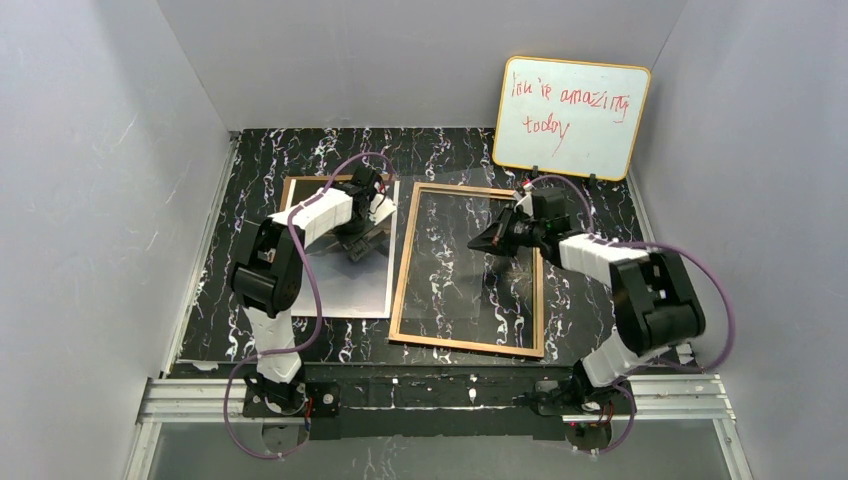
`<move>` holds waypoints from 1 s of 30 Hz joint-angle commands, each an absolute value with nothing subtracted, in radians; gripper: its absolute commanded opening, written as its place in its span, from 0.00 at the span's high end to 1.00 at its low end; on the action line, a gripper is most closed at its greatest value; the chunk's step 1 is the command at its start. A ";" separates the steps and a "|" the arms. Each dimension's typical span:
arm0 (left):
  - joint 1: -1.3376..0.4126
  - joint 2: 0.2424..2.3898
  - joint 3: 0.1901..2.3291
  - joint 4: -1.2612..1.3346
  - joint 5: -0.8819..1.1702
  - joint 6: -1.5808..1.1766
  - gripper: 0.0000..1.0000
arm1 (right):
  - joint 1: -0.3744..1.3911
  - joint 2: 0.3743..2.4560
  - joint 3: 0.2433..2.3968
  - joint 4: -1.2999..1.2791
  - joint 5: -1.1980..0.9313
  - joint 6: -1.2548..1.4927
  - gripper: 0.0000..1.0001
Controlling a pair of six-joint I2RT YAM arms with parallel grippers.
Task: Put the photo into the frame
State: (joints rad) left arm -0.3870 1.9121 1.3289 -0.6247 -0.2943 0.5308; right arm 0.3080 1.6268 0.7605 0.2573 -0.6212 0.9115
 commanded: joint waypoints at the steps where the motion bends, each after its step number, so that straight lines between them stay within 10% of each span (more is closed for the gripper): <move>1: -0.373 1.909 1.399 -0.640 -0.279 0.511 0.02 | 0.274 1.490 0.809 0.010 -0.557 0.778 0.99; 30: -0.373 1.873 1.457 -0.689 -0.167 0.419 0.02 | 0.193 1.371 0.868 -0.409 -0.384 0.590 0.99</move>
State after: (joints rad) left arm -0.3744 1.9141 1.4357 -0.6548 -0.2081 0.4366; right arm 0.2047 1.4067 0.8398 -0.3744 -0.4389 0.6086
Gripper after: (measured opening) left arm 0.981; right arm 0.032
